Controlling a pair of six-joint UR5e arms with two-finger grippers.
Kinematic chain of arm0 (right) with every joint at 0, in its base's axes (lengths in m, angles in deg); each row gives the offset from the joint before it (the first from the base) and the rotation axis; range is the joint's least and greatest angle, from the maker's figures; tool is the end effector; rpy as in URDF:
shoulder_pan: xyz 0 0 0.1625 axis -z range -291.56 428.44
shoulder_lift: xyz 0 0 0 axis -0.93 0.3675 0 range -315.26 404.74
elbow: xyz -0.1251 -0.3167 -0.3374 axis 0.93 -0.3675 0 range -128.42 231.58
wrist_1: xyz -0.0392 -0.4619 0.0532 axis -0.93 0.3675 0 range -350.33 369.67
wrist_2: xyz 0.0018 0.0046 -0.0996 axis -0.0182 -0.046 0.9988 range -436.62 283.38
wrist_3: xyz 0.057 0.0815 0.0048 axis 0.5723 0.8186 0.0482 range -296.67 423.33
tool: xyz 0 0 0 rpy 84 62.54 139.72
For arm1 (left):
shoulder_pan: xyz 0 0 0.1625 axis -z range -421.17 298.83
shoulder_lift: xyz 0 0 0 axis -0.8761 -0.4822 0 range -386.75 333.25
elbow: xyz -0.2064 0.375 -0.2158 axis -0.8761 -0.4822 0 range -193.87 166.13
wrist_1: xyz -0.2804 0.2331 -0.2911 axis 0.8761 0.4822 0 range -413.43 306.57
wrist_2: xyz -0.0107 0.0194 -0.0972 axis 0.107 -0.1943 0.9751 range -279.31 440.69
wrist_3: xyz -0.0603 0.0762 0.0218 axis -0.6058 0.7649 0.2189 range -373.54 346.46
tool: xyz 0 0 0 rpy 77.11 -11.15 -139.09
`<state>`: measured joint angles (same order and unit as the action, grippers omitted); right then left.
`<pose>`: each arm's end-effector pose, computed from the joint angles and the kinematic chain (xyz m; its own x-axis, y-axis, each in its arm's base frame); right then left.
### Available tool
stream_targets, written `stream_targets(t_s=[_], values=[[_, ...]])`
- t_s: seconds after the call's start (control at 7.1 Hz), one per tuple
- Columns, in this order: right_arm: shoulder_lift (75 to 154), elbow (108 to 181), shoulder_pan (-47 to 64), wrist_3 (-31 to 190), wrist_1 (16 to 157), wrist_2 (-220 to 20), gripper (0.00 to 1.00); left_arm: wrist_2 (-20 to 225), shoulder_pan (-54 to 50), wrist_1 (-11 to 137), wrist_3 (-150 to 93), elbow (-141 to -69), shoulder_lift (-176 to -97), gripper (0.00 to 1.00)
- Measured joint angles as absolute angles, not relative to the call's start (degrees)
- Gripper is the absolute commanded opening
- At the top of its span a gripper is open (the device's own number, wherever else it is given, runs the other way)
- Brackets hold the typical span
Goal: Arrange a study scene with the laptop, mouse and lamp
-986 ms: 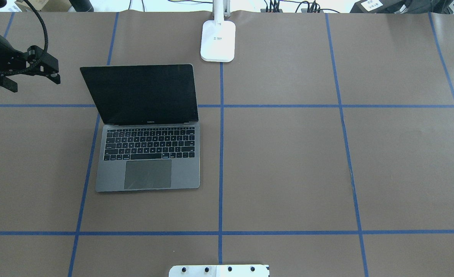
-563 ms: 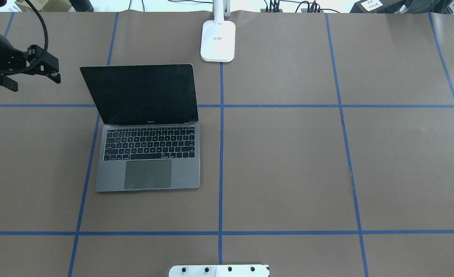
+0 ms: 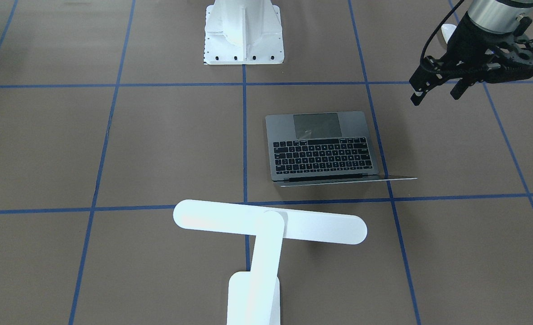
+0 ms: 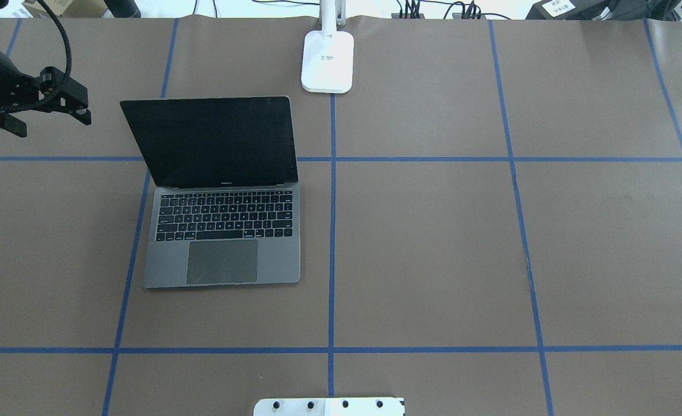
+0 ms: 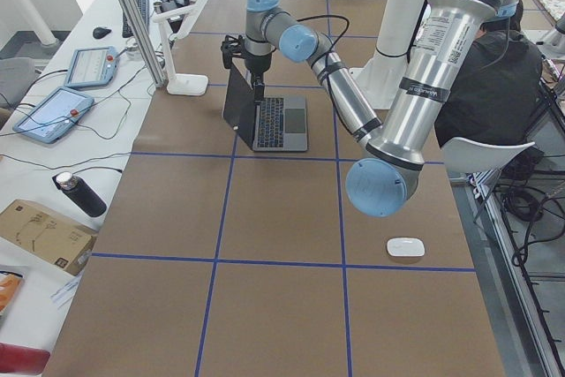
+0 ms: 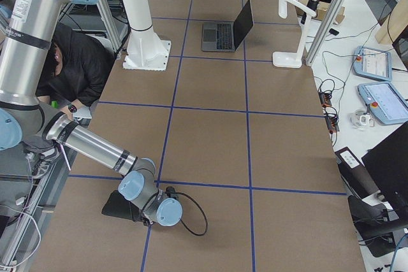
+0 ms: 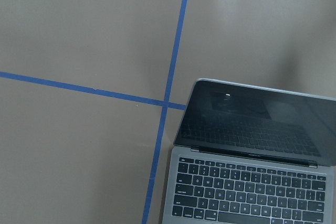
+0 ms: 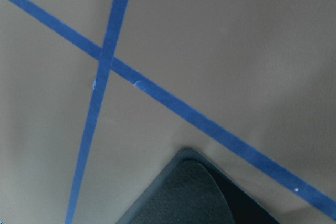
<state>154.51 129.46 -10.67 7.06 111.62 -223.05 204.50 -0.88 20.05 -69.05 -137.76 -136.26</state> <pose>0.0019 -0.2563 0.9585 0.2488 -0.3324 0.9097 0.6180 0.7777 0.1151 0.2079 -0.5215 0.2617 0.6416 -0.1753 -0.7468 0.2340 0.9719 -0.0271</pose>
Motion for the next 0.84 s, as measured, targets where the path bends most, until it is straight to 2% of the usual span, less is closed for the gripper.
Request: stream_targets(t_s=[0.84], values=[[155.57, 130.24, -10.78, 3.36, 111.76, -227.31, 0.0, 204.44, -1.05, 20.05, -69.53, -137.87, -136.57, 1.0]])
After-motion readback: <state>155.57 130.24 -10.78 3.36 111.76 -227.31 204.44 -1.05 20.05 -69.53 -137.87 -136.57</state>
